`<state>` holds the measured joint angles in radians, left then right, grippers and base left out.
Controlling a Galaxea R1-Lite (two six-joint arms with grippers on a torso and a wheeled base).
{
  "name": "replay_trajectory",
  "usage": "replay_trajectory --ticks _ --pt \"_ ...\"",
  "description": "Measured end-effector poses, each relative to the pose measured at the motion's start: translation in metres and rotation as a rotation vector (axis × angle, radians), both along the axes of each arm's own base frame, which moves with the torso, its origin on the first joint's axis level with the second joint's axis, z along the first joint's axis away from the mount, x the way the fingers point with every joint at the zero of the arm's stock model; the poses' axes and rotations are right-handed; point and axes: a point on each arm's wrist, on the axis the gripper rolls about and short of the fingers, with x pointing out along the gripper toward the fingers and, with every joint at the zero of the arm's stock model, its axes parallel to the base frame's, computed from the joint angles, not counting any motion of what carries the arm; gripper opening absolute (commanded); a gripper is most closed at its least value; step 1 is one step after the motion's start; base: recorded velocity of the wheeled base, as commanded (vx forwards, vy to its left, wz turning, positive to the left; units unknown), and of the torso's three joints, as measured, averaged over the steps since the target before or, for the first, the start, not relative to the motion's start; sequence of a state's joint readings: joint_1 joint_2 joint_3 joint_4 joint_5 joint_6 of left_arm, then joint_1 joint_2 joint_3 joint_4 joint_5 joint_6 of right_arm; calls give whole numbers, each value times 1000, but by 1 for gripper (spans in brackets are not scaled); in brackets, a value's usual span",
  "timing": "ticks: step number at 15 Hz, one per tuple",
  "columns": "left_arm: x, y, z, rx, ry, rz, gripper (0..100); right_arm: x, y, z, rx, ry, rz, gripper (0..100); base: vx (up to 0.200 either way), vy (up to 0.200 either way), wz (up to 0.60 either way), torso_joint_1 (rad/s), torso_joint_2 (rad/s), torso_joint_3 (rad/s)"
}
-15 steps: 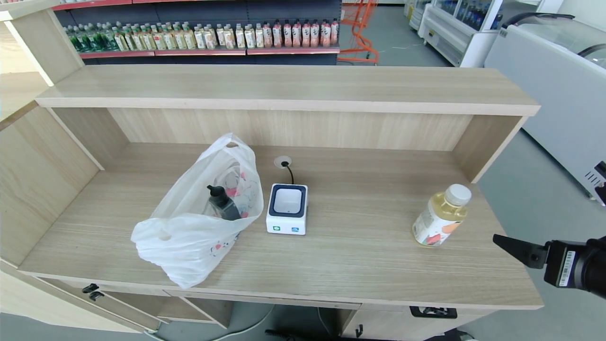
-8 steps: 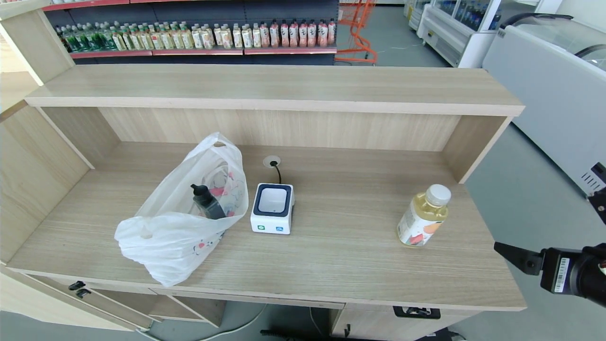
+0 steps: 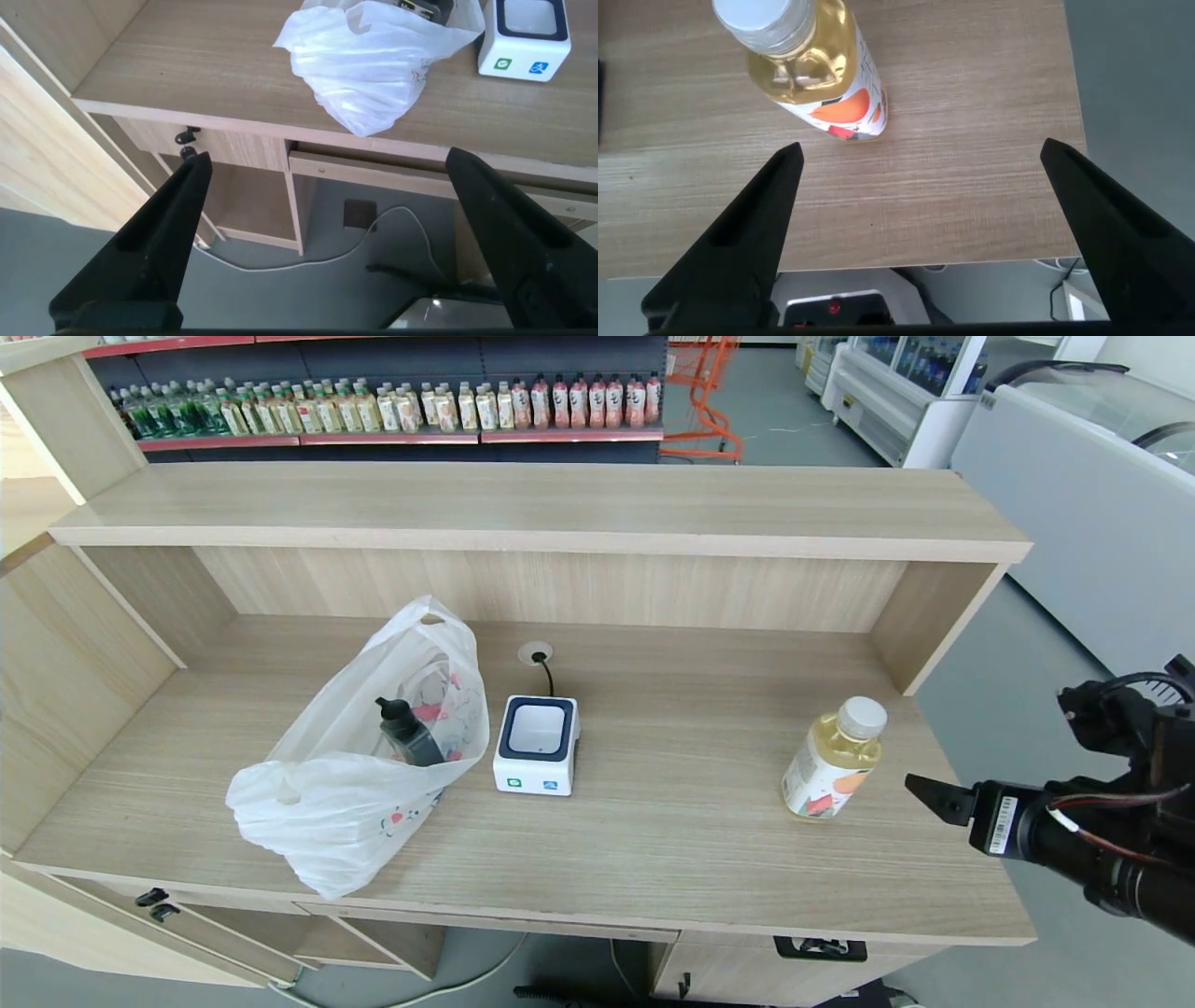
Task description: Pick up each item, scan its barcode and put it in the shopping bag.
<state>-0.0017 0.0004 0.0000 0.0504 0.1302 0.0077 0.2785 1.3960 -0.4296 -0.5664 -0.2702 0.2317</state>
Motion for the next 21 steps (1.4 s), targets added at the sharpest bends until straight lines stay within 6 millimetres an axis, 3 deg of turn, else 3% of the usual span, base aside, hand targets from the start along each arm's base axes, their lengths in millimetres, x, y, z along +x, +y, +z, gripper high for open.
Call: replay_trajectory --ticks 15,21 --pt "0 0 0 0 0 0 100 78 51 -50 -53 -102 109 100 0 0 0 0 0 0" --pt "0 0 0 0 0 0 100 107 77 -61 -79 -156 162 100 0 0 0 0 0 0"
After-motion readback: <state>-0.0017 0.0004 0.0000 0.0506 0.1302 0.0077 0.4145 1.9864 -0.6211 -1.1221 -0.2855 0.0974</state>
